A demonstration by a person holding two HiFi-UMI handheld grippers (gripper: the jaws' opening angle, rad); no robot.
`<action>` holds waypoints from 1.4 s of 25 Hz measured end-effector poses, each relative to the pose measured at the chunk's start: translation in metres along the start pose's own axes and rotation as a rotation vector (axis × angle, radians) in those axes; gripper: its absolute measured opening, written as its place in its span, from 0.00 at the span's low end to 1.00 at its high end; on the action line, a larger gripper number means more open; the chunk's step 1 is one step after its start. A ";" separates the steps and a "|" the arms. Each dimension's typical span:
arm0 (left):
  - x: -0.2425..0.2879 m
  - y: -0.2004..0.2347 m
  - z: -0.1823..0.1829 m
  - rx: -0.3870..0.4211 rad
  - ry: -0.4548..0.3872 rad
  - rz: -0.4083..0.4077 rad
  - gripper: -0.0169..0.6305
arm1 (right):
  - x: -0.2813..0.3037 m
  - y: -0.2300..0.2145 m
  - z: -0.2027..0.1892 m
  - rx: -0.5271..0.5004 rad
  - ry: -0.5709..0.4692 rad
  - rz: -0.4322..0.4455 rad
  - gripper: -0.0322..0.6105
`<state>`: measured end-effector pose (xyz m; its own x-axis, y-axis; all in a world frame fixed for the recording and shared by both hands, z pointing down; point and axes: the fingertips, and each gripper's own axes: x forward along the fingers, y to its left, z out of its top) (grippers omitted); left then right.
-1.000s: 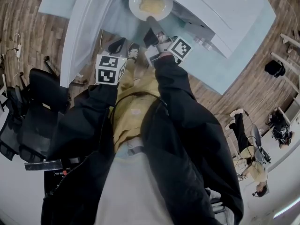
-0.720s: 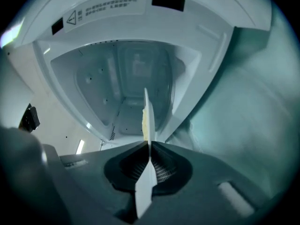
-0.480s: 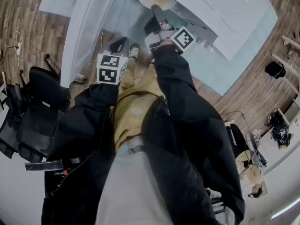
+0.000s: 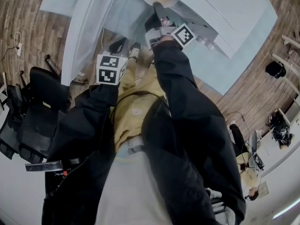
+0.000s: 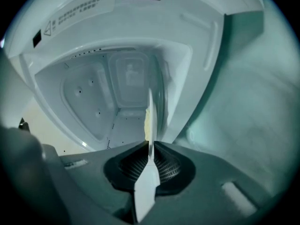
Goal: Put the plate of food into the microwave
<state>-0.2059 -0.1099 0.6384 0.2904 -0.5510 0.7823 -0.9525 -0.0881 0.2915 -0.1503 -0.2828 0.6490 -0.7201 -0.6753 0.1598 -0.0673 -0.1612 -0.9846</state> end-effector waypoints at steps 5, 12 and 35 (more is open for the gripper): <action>-0.006 -0.003 0.006 0.005 -0.027 0.000 0.02 | -0.009 0.004 -0.007 -0.005 0.031 0.010 0.20; -0.019 -0.017 0.025 0.016 -0.084 -0.009 0.02 | -0.056 0.018 -0.045 -0.085 0.134 -0.017 0.05; -0.116 -0.154 0.205 0.170 -0.500 -0.166 0.02 | -0.153 0.244 -0.026 -1.002 0.053 0.105 0.04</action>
<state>-0.1119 -0.2022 0.3901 0.3981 -0.8416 0.3650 -0.9112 -0.3170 0.2631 -0.0745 -0.2007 0.3824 -0.7838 -0.6145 0.0891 -0.5337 0.5933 -0.6026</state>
